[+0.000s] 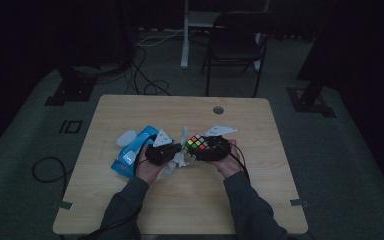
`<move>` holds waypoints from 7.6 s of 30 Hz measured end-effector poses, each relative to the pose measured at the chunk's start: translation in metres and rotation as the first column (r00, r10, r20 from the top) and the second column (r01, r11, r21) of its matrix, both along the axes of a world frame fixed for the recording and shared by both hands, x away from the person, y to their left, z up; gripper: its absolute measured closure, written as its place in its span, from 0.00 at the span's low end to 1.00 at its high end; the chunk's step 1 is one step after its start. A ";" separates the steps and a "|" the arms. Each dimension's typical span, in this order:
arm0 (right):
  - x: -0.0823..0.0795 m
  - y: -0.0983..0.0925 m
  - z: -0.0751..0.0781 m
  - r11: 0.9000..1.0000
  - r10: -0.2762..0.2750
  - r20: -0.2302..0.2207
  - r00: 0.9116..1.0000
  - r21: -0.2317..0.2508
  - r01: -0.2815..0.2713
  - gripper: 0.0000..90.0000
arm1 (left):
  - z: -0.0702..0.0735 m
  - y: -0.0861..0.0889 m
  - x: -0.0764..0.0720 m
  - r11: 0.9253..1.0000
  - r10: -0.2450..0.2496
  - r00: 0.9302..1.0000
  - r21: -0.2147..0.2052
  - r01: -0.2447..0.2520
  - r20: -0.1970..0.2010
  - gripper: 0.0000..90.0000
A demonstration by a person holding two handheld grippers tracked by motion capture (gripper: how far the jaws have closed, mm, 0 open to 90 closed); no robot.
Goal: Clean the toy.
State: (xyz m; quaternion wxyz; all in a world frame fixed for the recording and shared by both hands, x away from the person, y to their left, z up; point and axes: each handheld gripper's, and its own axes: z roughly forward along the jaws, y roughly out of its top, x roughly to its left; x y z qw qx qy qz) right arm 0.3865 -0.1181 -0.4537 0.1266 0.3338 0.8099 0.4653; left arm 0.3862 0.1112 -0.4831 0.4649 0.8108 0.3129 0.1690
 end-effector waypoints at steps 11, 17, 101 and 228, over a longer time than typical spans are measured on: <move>-0.004 0.013 -0.015 0.997 0.056 -0.001 0.998 -0.050 -0.056 0.38 | 0.017 0.005 0.007 0.999 0.009 1.000 -0.033 -0.008 0.025 0.97; -0.005 0.020 -0.022 0.995 0.079 -0.009 0.997 -0.062 -0.079 0.38 | 0.021 0.002 0.011 0.999 0.002 1.000 -0.035 -0.001 0.027 0.97; -0.021 0.040 -0.028 0.968 0.214 0.059 0.975 -0.149 -0.204 0.38 | 0.008 -0.018 0.026 0.995 -0.085 0.993 -0.065 0.080 -0.083 0.97; 0.019 0.028 -0.018 0.994 -0.102 -0.035 0.994 -0.051 0.100 0.38 | -0.026 -0.051 -0.020 0.992 -0.114 0.993 -0.052 0.112 -0.024 0.96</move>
